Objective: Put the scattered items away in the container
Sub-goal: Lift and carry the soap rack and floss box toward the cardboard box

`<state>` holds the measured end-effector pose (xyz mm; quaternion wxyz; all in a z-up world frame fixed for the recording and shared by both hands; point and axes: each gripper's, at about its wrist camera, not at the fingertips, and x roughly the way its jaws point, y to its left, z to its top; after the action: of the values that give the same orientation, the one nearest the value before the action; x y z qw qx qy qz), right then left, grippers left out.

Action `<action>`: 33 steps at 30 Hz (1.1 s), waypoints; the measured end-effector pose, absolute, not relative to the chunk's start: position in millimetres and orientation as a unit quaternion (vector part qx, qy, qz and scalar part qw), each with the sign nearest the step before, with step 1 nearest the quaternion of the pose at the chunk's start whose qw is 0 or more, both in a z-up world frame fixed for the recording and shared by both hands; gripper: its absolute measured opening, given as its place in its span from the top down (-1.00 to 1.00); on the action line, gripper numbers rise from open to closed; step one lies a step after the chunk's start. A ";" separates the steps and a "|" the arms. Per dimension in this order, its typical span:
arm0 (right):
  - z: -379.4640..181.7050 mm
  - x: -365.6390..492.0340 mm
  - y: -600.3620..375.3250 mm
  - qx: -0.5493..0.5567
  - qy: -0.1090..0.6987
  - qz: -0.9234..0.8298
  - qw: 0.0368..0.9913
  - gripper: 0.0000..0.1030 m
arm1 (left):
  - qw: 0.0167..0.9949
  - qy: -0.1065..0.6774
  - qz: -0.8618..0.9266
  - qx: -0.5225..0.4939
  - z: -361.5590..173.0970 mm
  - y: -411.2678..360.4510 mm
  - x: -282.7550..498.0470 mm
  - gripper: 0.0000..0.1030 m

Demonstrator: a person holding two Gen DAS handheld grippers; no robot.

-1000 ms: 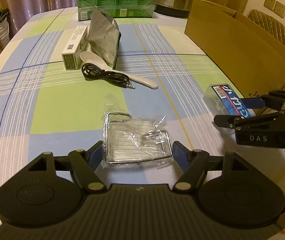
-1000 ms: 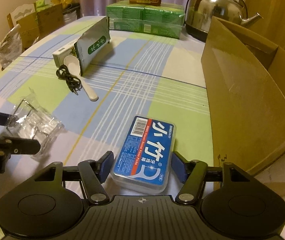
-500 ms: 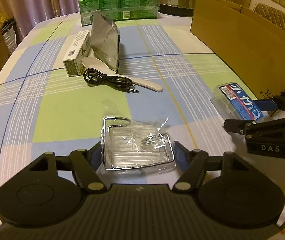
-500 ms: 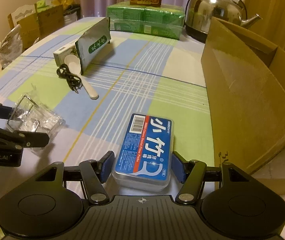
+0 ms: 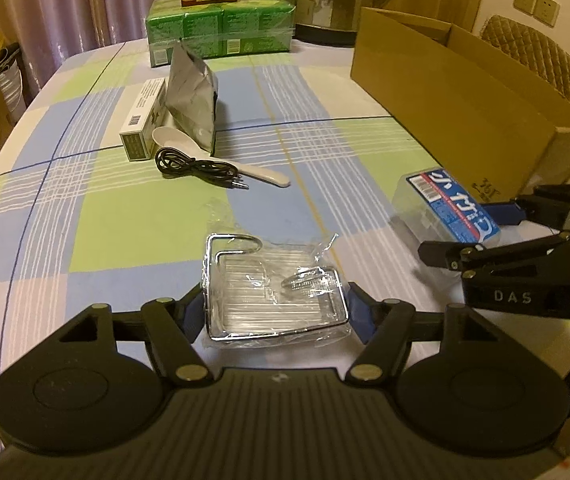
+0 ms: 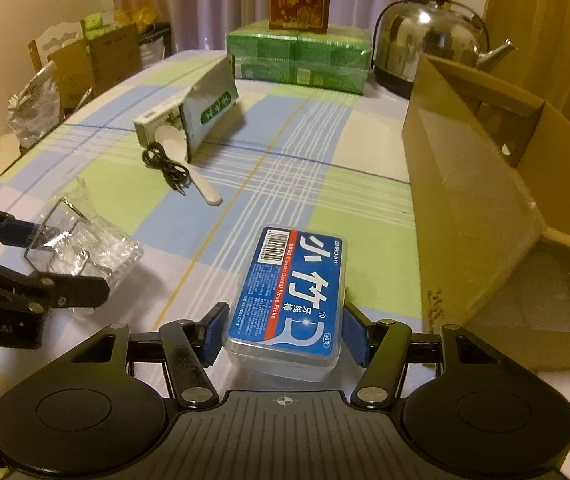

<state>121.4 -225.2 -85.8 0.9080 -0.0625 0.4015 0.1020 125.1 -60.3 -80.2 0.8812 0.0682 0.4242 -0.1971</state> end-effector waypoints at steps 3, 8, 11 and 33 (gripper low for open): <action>-76.1 108.8 -225.9 -0.061 0.394 0.101 0.911 -0.11 | 0.883 0.421 -0.198 0.070 -73.0 -60.9 114.0 -0.28; -62.1 89.9 -226.8 -0.055 0.383 0.100 0.917 -0.11 | 0.885 0.413 -0.201 0.074 -60.4 -63.2 95.6 -0.28; -55.1 78.7 -227.3 -0.054 0.377 0.099 0.919 -0.11 | 0.886 0.409 -0.204 0.075 -54.4 -64.6 86.6 -0.28; -29.2 39.2 -242.5 -0.043 0.351 0.088 0.931 -0.11 | 0.889 0.394 -0.219 0.083 -36.2 -79.4 53.7 -0.28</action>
<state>39.2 -242.5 -29.2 0.9313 -0.0428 0.3509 0.0879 53.7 -79.4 -36.2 0.8887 0.0827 0.3943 -0.2188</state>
